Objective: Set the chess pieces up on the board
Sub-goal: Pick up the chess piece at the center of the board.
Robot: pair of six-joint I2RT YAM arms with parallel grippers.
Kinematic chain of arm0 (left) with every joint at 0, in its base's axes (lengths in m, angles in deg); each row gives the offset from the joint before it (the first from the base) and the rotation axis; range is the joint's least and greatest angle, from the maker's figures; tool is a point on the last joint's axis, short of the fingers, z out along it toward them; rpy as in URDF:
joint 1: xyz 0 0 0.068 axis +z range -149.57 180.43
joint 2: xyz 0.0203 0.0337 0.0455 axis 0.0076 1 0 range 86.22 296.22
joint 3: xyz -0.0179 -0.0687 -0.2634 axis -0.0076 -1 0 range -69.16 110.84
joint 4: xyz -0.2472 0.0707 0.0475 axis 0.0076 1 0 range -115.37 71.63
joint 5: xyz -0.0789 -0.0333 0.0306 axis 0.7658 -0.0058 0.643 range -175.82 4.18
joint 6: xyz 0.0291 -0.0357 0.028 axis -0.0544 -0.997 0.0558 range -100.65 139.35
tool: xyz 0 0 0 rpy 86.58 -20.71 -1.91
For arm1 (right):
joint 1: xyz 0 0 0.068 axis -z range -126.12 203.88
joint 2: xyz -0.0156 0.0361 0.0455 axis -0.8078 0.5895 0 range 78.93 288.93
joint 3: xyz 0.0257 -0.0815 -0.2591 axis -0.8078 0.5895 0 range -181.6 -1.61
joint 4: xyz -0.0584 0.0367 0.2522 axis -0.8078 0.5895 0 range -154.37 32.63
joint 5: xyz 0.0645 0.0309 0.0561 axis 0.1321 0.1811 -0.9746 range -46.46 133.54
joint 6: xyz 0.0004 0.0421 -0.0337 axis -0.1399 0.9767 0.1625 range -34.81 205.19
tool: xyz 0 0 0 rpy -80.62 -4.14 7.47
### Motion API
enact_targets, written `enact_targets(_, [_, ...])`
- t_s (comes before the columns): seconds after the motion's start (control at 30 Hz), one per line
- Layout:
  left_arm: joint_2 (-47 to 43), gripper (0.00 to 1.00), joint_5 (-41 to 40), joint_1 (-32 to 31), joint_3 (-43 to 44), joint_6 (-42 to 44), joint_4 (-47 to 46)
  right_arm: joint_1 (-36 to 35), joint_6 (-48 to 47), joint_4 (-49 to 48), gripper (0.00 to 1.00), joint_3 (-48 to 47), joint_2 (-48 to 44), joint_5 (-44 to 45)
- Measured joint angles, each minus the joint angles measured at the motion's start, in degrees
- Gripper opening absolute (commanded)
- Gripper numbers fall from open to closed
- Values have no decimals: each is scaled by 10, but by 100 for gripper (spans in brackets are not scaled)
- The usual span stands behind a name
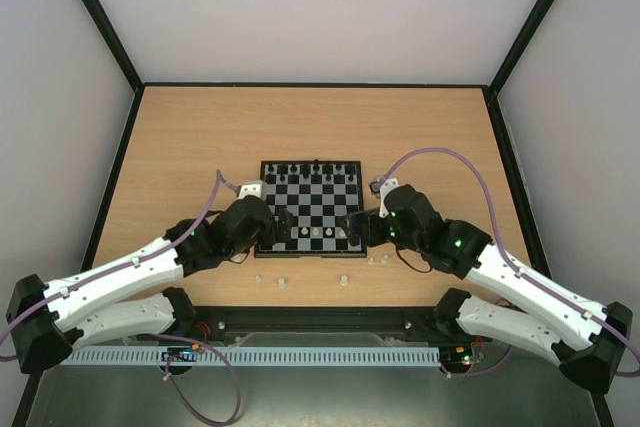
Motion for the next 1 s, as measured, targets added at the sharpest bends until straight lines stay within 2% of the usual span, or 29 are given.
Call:
enact_targets(0.27, [21, 99, -27, -19, 1, -40, 20, 0, 0, -15, 99, 30, -26, -18])
enact_targets(0.6, [79, 100, -86, -83, 54, -87, 55, 0, 4, -34, 99, 31, -7, -42])
enact_targets(1.0, [115, 100, -122, -90, 64, -89, 60, 0, 4, -84, 99, 38, 22, -31])
